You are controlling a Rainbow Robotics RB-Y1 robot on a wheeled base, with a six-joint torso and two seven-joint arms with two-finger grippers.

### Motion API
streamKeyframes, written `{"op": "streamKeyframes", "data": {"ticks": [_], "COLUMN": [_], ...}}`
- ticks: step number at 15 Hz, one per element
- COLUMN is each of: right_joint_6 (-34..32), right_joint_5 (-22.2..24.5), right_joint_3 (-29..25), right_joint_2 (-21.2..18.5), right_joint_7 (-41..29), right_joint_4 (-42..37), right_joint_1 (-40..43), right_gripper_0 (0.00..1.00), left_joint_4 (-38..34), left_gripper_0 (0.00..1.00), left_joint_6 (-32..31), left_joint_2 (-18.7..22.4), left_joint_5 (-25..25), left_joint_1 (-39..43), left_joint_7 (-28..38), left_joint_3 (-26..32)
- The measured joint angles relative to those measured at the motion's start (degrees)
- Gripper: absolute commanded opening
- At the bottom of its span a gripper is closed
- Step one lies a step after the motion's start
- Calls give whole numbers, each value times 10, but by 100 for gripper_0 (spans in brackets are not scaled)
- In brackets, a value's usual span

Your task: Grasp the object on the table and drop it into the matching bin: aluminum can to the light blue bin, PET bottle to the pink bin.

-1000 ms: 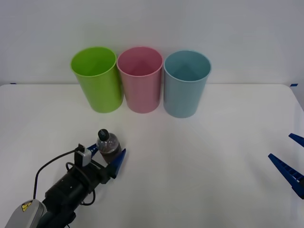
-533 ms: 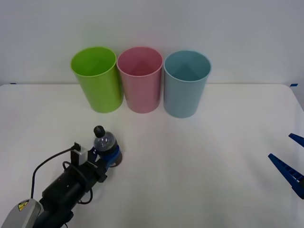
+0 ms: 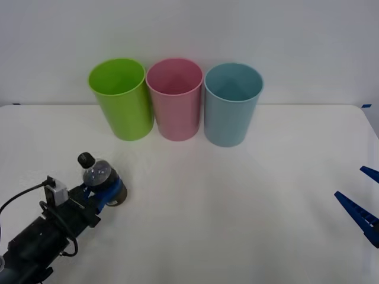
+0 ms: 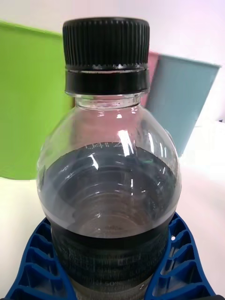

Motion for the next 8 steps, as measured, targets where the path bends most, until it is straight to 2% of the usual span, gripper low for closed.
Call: {"op": "streamKeyframes", "data": {"ticks": [3, 6, 8], "right_joint_6": [0, 0, 0], "right_joint_5": [0, 0, 0], "right_joint_3": [0, 0, 0], "right_joint_2": [0, 0, 0], "right_joint_7": [0, 0, 0], "right_joint_4": [0, 0, 0], "right_joint_1": [0, 0, 0], "right_gripper_0": [100, 100, 100], "left_joint_4": [-34, -70, -105], "left_gripper_0": [0, 0, 0], "left_joint_6": [0, 3, 21], "left_joint_2": [32, 35, 35], "left_joint_5": [43, 59, 61], "left_joint_1": [24, 31, 31], "left_joint_7": [6, 18, 49], "left_joint_3": [3, 7, 8]}}
